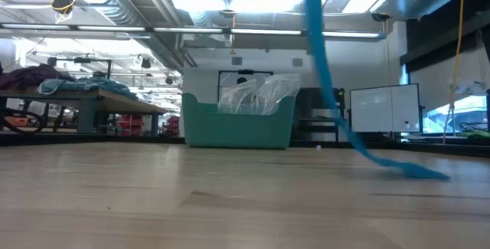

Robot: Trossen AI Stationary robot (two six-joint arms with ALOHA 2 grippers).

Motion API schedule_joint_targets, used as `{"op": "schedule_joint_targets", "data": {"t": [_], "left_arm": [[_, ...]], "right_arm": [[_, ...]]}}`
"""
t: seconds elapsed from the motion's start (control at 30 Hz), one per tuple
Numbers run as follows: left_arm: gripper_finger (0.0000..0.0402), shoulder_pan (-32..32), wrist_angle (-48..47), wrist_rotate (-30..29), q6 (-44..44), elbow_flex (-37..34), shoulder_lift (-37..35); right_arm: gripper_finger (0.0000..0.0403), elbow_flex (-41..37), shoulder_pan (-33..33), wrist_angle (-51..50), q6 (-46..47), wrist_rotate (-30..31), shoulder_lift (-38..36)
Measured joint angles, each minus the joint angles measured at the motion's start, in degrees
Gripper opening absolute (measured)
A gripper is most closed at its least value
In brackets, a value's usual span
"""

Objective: Roll bandage
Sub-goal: Roll the blue bandage

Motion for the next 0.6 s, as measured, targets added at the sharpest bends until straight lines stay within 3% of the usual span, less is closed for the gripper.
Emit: {"op": "schedule_joint_targets", "data": {"t": [0.27, 0.47, 0.6], "left_arm": [[0.0013, -0.27, -4.16, 0.00, -0.03, 0.00, 0.00], [0.0013, -1.57, -7.44, 0.03, 0.35, -0.02, 0.00], [0.0013, -3.54, -6.25, 1.51, 1.94, -0.02, 0.01]], "right_arm": [[0.0010, 26.12, -0.65, -25.53, -8.14, 8.89, -0.15], [0.0005, 45.47, -6.87, -45.18, -2.76, 8.73, -0.23], [0.0009, 52.66, -13.75, -55.19, 1.59, 5.22, -0.44]]}}
